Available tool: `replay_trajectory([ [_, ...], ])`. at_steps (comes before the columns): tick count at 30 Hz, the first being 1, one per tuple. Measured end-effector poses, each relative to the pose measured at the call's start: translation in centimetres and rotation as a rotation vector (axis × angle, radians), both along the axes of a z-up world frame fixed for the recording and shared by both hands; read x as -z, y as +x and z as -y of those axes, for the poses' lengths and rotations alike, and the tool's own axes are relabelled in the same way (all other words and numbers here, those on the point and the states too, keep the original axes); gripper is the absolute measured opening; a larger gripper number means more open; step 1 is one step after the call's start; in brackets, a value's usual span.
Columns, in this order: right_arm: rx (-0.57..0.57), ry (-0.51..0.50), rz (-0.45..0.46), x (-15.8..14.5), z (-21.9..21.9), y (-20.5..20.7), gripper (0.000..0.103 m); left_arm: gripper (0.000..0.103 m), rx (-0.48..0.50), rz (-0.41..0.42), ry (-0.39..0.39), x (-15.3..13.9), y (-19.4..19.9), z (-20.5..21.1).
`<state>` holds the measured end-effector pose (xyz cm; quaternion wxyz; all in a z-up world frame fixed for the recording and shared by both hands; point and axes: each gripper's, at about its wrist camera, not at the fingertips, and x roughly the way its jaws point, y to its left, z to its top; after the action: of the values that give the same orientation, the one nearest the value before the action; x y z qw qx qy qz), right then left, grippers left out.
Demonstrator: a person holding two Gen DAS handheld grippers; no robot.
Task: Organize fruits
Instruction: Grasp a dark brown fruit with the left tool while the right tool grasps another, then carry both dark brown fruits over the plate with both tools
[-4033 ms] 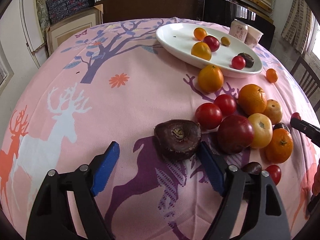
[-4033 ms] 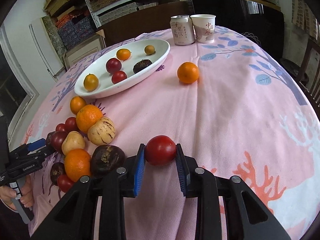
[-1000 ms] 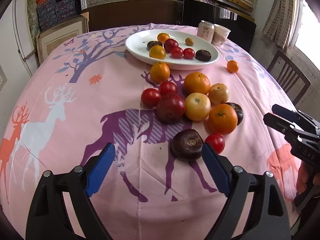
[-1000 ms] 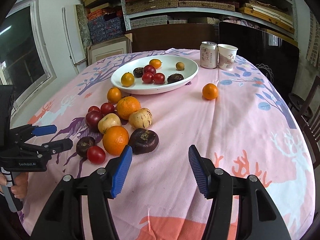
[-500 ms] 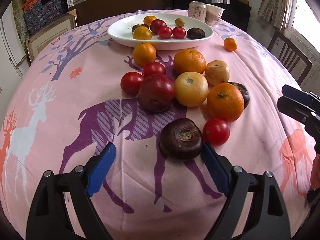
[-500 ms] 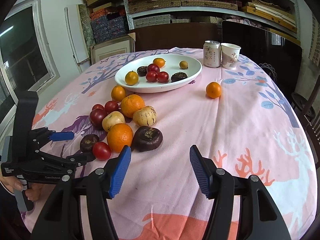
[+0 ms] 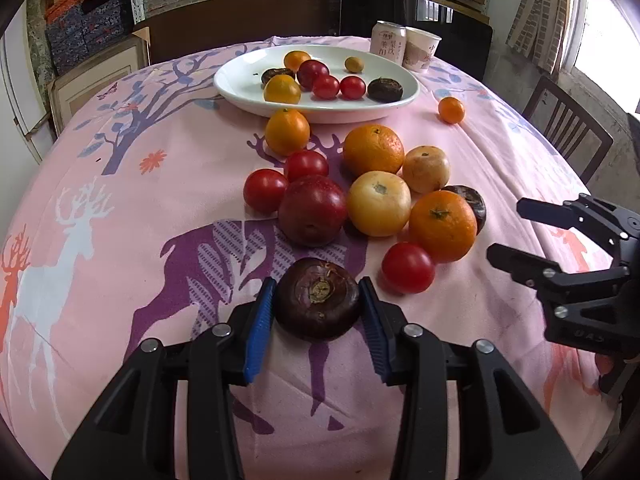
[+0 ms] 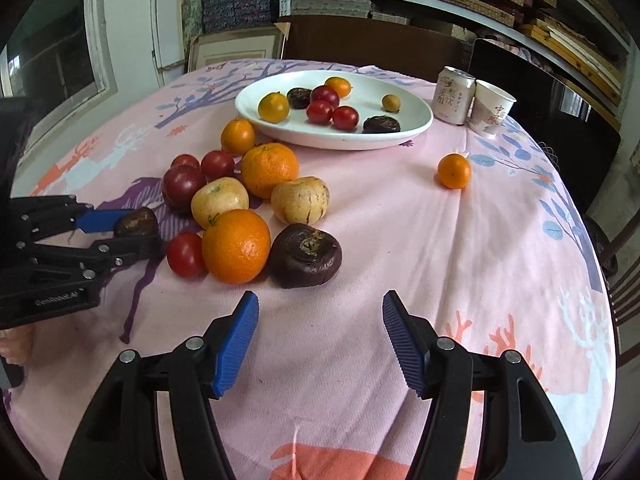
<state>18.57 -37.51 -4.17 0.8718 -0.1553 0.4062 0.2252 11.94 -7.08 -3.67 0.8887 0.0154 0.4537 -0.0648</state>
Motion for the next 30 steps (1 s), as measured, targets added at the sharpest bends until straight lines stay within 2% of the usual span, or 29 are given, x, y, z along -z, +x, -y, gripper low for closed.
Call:
replay_trajectory([
  [7, -0.007, -0.048, 0.008, 1.2, -1.9, 2.3, 0.065, 0.041, -0.002, 0.008, -0.017, -0.4, -0.4, -1.0],
  [9, -0.023, -0.014, -0.017, 1.2, -2.0, 2.8, 0.049, 0.041, -0.006, 0.014, -0.022, -0.5, -0.4, -1.2],
  [10, -0.031, 0.009, -0.039, 1.2, -2.0, 3.0, 0.046, 0.041, -0.006, 0.016, -0.024, -0.6, -0.4, -1.2],
  [13, 0.009, 0.005, -0.035, 1.0, -1.7, 2.9, 0.046, 0.041, -0.020, 0.015, -0.026, -0.7, -0.4, -1.4],
  [16, 0.033, 0.051, -0.005, -0.2, -0.6, 2.1, 0.045, 0.041, -0.024, 0.022, -0.023, -1.2, -0.4, -1.5],
  [20, 0.066, 0.139, 0.082, -3.6, 1.8, 0.8, 0.045, 0.041, -0.027, 0.057, -0.012, -2.9, -0.5, -1.5],
  [25, 0.074, 0.236, 0.245, -8.6, 3.7, -0.7, 0.045, 0.041, -0.017, 0.136, 0.020, -6.6, 0.3, -1.2],
  [30, 0.091, 0.306, 0.353, -11.2, 3.4, 0.4, 0.045, 0.041, -0.018, 0.196, 0.036, -9.8, 3.1, -0.5],
])
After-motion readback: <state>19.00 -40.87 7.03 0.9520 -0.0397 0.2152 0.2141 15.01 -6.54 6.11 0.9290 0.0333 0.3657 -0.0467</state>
